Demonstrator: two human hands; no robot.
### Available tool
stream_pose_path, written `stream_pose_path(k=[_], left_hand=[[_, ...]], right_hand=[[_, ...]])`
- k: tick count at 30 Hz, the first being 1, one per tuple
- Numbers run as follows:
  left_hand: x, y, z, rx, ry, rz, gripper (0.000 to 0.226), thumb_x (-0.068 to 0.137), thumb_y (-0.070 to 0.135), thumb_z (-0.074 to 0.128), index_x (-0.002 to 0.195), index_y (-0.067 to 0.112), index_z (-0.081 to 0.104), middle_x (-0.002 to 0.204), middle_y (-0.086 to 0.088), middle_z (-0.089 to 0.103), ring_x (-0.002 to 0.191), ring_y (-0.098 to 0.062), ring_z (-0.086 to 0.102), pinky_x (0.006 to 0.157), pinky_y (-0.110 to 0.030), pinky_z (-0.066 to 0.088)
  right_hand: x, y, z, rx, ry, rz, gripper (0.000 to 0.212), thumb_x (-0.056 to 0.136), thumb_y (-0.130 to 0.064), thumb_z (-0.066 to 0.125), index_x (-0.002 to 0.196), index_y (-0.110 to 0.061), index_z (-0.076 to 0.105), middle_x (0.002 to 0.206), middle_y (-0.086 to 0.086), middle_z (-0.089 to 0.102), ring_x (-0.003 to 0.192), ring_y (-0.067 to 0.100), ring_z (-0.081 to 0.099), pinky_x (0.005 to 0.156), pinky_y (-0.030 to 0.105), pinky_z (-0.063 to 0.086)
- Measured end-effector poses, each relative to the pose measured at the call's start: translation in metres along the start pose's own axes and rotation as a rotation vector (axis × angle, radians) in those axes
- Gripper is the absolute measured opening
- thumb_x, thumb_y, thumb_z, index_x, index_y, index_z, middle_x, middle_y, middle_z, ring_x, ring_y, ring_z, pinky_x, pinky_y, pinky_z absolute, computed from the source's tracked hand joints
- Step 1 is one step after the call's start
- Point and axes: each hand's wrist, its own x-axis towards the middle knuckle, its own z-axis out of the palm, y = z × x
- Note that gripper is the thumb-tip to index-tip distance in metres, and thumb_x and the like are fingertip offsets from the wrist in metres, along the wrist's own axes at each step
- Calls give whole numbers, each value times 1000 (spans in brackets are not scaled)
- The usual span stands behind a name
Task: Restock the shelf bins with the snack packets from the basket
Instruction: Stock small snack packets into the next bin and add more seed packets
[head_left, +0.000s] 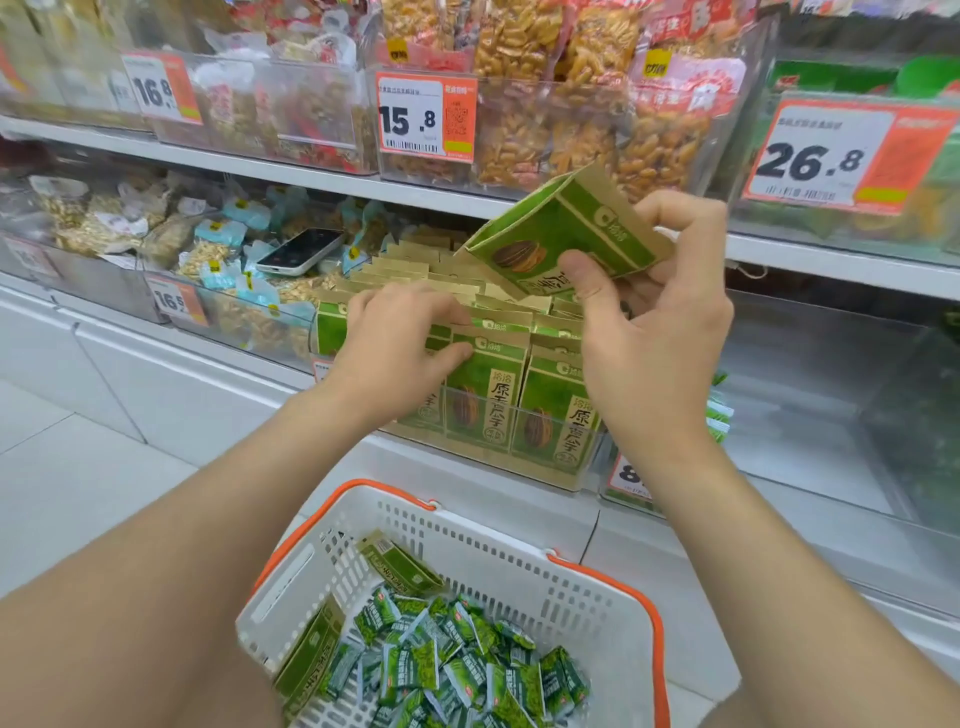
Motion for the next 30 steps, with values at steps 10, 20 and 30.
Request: stream_pose_path(k=[10, 20, 30], left_hand=[[7, -13, -6, -211, 9, -1, 8, 83, 34, 87, 84, 38, 81, 91, 15, 74, 94, -14, 66, 93, -45, 54], [11, -24, 3, -373, 41, -51, 13, 82, 30, 87, 82, 41, 80, 80, 14, 75, 85, -10, 70, 84, -41, 58], [14, -22, 3, -315, 40, -22, 6, 88, 34, 83, 87, 38, 78, 93, 13, 76, 94, -15, 69, 92, -43, 55]], right_hand=[[32, 28, 25, -422, -569, 60, 12, 107, -35, 53, 114, -32, 62, 91, -12, 67, 85, 20, 58, 83, 38, 43], [58, 31, 64, -832, -885, 88, 14, 101, -39, 62, 108, -34, 72, 100, -5, 67, 109, 29, 48, 97, 51, 25], [74, 16, 56, -1120, -871, -70, 34, 93, -4, 63, 109, -33, 71, 97, -2, 69, 104, 32, 48, 108, 61, 21]])
